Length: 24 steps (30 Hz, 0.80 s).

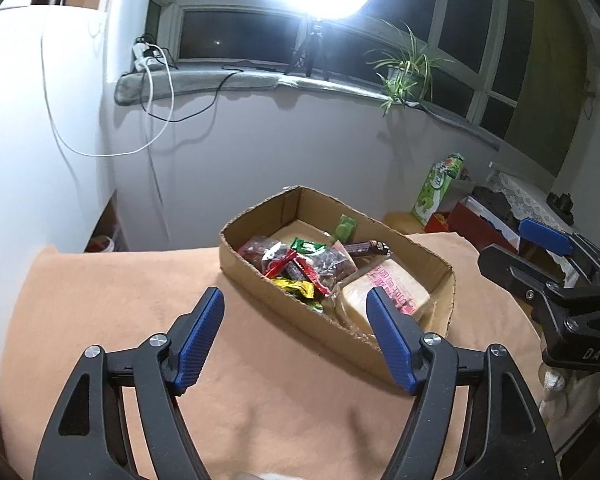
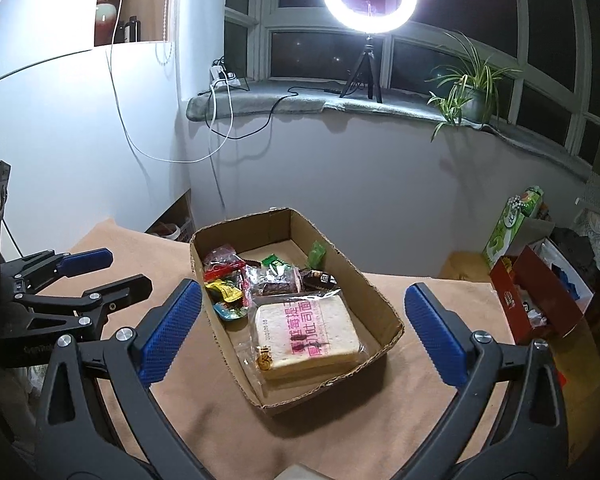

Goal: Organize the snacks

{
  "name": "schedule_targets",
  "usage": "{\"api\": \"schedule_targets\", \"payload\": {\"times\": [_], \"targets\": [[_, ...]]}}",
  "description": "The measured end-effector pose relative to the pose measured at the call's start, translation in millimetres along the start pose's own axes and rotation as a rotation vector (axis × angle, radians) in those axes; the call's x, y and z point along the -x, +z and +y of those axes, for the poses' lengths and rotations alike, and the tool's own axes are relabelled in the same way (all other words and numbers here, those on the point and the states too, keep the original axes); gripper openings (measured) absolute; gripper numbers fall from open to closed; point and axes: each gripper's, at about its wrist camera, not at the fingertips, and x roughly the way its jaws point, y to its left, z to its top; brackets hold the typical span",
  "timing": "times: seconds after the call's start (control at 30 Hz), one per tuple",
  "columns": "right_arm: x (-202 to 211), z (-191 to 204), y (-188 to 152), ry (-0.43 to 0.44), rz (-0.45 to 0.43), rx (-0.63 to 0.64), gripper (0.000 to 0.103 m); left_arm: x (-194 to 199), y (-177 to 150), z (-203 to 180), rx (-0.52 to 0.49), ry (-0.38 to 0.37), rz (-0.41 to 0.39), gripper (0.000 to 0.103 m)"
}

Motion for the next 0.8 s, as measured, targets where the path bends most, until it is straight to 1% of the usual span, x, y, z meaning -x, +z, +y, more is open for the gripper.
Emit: {"api": "schedule_targets", "payload": {"times": [0.33,0.8], "targets": [[4.9,1.1,0.8,-0.002,-0.009,0.004,0.103,13.0,-0.3,-1.0,-0.003,0.033,-0.024,0.074],[7.4,3.0,1.3,0.004,-0.009,0.007,0.103,18.3,-0.3,-3.1,-0.002,0.045,-0.028,0.074]]}}
